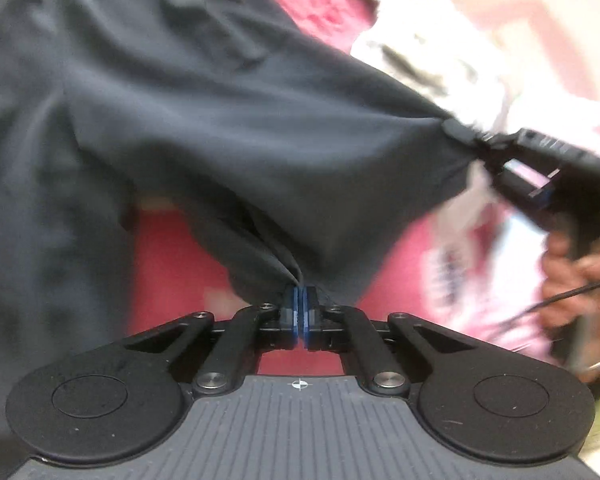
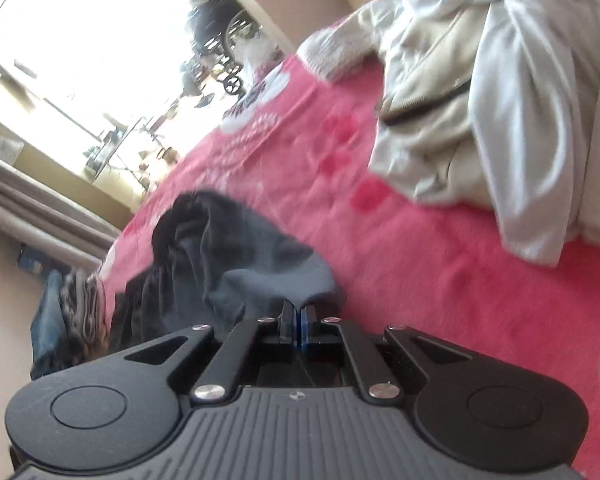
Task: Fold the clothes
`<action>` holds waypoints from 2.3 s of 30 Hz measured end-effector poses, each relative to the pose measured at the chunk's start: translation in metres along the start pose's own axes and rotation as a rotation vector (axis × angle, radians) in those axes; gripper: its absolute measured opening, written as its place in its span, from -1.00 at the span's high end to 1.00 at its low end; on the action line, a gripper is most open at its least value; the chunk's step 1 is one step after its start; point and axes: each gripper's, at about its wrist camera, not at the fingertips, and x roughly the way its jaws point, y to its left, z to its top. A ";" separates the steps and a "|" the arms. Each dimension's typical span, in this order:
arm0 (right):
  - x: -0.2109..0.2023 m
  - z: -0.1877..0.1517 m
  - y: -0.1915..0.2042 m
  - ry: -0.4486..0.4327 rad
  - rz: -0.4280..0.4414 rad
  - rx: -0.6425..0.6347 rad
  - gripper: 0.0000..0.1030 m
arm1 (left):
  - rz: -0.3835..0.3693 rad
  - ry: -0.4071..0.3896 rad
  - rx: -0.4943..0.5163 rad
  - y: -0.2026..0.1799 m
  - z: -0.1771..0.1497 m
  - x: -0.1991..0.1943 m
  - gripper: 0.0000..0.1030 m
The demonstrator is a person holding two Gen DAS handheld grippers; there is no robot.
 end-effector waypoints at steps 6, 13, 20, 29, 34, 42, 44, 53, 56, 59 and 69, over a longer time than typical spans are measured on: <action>0.030 0.018 -0.027 -0.015 -0.135 0.032 0.37 | 0.024 0.105 -0.020 0.003 -0.008 0.027 0.60; 0.004 -0.017 -0.076 -0.041 -0.118 0.199 0.17 | 0.079 0.112 0.102 0.005 -0.019 0.007 0.45; 0.007 -0.109 -0.093 0.240 0.073 0.356 0.11 | 0.136 0.011 0.055 0.018 -0.007 -0.018 0.45; 0.003 -0.164 0.028 0.127 -0.140 -0.349 0.12 | 0.255 -0.104 -0.018 0.038 0.001 -0.044 0.45; 0.028 -0.181 0.069 0.135 -0.210 -0.602 0.21 | 0.314 -0.137 0.011 0.047 -0.006 -0.048 0.45; 0.058 -0.185 0.065 0.185 -0.351 -0.602 0.47 | 0.320 -0.136 0.011 0.075 -0.014 -0.051 0.45; 0.064 -0.188 0.067 0.201 -0.376 -0.627 0.47 | 0.316 -0.139 0.025 0.077 -0.014 -0.049 0.45; 0.056 -0.185 0.106 0.055 -0.603 -0.994 0.94 | 0.278 -0.163 0.066 0.083 -0.018 -0.049 0.45; 0.035 -0.169 0.132 -0.110 -0.706 -1.274 0.94 | 0.261 -0.164 0.072 0.084 -0.018 -0.050 0.45; 0.024 -0.173 0.143 -0.207 -0.739 -1.547 0.94 | 0.249 -0.162 0.074 0.085 -0.018 -0.050 0.45; 0.008 -0.196 0.125 -0.298 -0.761 -2.243 0.94 | 0.234 -0.154 0.078 0.092 -0.018 -0.060 0.45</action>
